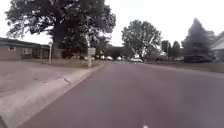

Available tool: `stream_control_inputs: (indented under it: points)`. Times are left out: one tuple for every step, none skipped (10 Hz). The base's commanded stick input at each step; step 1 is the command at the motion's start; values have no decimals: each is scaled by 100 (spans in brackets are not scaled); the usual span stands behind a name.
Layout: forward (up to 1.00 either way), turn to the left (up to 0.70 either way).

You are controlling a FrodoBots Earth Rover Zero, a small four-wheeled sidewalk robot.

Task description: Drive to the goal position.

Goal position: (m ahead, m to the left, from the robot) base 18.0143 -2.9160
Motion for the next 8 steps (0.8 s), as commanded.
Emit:
stream_control_inputs:
  points:
    - [100,0]
    - [100,0]
    - [100,0]
    - [100,-19]
    - [100,-38]
    - [100,-36]
    - [100,-25]
    - [100,-13]
